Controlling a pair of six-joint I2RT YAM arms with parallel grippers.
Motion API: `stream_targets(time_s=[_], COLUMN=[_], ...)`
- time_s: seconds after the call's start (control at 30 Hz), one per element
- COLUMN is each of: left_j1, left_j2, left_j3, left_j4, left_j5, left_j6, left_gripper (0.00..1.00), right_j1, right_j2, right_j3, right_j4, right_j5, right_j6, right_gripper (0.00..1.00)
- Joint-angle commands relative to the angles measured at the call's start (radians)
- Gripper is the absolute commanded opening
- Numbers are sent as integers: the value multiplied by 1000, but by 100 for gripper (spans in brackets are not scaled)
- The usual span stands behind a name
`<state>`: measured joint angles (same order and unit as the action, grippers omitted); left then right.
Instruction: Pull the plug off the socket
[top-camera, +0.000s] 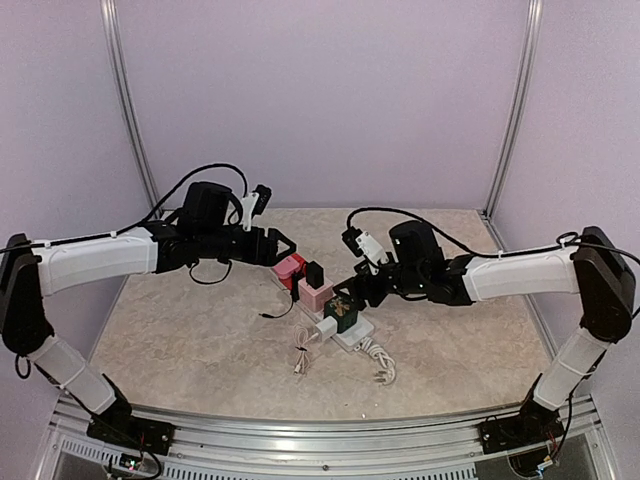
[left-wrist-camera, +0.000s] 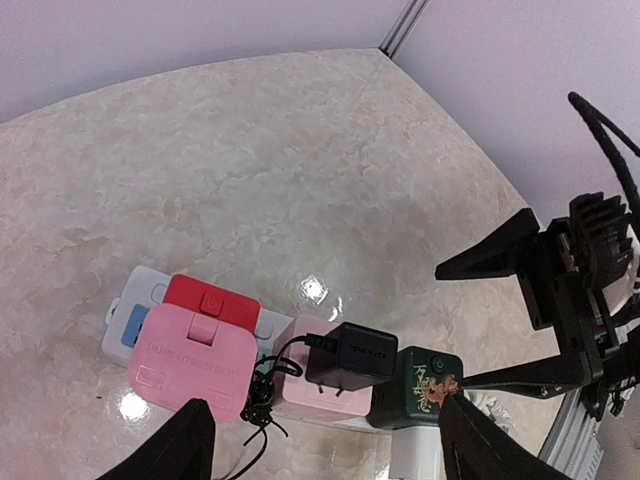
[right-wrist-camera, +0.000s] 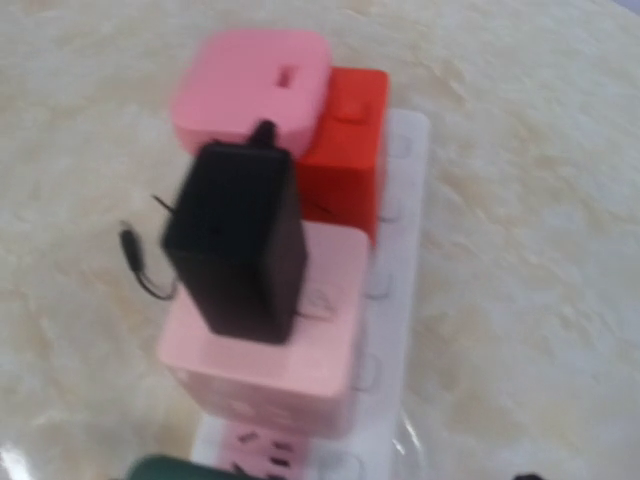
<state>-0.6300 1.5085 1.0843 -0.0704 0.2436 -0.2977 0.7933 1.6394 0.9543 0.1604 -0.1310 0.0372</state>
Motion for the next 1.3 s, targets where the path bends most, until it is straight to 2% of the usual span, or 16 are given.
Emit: stream_targets(time_s=[0.0,0.33,0.57,1.03,1.27], left_j1=[-37,-103,-114,-134,-147], left_j2=[64,179,207,250,270], left_j3=[42,127,133,176,191], left_j4=[-74,-102,-92,-114,-129], left_j5=[-37,-96,-81,-114,-134], left_j6=[68,150,182,202,220], left_gripper=[73,59,54,49,45], right_j1=[1,1,2,28,36], right_j2=[56,165,226,306,329], right_j3=[-11,-5,-3,56,79], right_j4=[112,275,368,360,351], right_j5=[-67,-77,-100,-81,-64], right_j6=[-24,-69,-84,-72,-67], right_gripper=[81,78,78,78,73])
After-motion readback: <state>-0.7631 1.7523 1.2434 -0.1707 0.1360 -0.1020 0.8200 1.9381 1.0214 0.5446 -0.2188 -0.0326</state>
